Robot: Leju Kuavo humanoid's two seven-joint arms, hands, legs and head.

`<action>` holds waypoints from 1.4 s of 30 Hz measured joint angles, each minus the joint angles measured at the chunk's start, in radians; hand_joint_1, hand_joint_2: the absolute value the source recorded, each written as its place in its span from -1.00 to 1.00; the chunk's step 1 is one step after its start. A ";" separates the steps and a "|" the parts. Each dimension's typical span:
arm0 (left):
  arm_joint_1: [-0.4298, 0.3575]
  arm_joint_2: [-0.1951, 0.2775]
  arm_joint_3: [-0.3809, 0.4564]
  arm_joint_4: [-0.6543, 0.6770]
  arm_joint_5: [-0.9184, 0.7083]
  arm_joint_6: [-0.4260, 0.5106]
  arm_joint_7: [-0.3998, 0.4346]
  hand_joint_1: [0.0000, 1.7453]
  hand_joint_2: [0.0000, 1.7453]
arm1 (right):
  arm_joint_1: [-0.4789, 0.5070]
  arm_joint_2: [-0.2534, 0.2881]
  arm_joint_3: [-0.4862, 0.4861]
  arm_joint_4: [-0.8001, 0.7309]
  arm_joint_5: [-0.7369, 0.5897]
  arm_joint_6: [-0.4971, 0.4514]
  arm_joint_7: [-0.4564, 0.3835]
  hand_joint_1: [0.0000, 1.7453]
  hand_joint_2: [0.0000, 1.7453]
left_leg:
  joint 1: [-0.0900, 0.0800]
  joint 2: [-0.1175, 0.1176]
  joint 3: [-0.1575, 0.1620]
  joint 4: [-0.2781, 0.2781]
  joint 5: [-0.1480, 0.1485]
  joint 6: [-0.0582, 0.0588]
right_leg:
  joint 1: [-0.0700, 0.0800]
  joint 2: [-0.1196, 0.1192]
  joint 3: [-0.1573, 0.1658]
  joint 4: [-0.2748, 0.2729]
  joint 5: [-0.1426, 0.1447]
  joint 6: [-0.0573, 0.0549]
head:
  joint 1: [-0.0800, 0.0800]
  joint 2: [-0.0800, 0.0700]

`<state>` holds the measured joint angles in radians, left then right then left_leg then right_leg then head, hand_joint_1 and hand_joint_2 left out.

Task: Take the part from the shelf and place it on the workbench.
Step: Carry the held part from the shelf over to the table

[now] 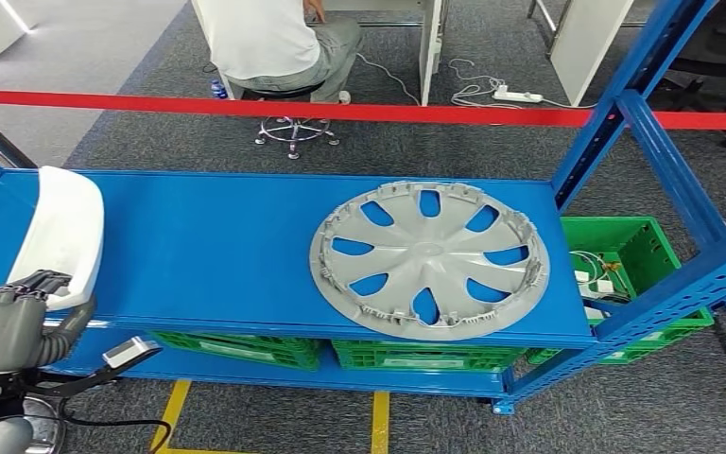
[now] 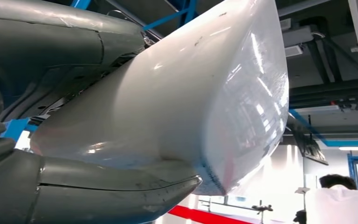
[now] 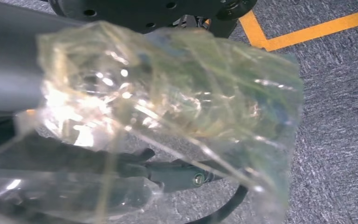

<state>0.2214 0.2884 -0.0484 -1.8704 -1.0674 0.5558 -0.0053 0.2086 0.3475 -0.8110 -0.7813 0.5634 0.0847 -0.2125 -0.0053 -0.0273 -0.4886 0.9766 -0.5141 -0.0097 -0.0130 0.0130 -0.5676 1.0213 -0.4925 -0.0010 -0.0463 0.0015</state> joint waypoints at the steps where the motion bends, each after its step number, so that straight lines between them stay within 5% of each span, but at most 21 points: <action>1: 0.000 0.000 0.001 0.000 0.000 0.000 0.000 1.00 1.00 | 0.000 0.000 0.000 0.000 0.000 0.000 0.000 -1.00 -1.00 | 0.000 0.000 0.000 0.000 0.000 0.000 | 0.000 0.000 0.000 0.000 0.000 0.000 | 0.000 0.000; 42: 0.000 -0.002 0.005 0.000 0.008 -0.003 -0.003 1.00 1.00 | -0.010 0.000 -0.004 0.000 0.030 0.010 -0.006 -1.00 -1.00 | 0.000 0.000 0.000 0.000 0.000 0.000 | 0.000 0.000 0.000 0.000 0.000 0.000 | 0.000 0.000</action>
<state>0.2212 0.2869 -0.0439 -1.8704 -1.0597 0.5530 -0.0080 0.1983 0.3479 -0.8152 -0.7813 0.5932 0.0950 -0.2186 -0.0053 -0.0273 -0.4886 0.9766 -0.5141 -0.0097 -0.0130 0.0130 -0.5677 1.0213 -0.4925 -0.0010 -0.0462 0.0015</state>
